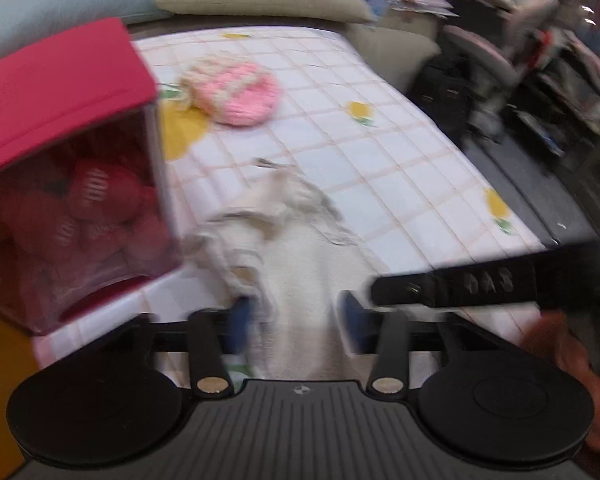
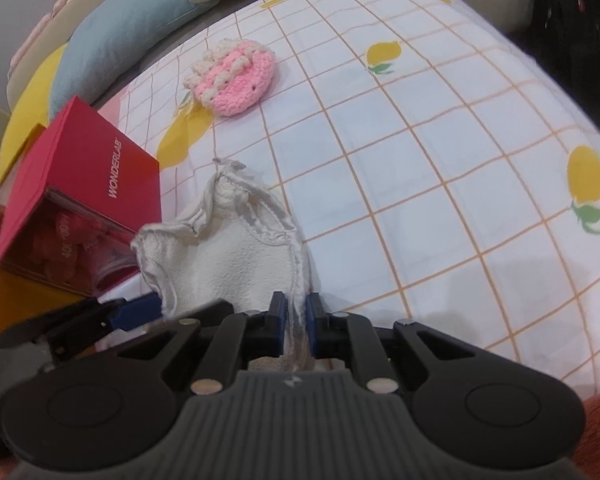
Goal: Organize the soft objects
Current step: 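Lift the beige pouch with the left tool while the right tool moves to the crochet pouch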
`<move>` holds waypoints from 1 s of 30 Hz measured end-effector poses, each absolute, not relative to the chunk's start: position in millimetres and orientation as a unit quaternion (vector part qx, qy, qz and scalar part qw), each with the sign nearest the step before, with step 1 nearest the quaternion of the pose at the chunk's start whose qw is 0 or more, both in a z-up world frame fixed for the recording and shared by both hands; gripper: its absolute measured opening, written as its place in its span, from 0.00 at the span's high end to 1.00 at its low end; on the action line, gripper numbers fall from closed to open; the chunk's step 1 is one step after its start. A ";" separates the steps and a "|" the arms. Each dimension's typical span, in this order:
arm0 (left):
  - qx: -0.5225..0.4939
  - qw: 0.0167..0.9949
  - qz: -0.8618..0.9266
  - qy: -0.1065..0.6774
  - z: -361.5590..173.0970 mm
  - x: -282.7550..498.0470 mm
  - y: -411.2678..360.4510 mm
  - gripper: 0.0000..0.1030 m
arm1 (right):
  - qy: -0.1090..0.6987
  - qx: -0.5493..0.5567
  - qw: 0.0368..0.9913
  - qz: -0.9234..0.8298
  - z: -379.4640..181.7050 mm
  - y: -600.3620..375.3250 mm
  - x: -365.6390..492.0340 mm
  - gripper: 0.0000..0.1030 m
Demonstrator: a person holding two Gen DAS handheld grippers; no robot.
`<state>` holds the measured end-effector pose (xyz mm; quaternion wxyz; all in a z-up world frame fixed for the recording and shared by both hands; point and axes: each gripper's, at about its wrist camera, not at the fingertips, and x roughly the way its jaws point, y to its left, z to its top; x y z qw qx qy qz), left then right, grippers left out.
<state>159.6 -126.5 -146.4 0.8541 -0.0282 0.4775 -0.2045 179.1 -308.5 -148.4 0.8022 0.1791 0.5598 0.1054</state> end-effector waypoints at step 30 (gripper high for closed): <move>0.033 0.881 -0.178 0.438 -110.8 156.9 -141.6 0.80 | 0.489 0.169 0.849 0.104 -109.7 -320.3 166.5 0.74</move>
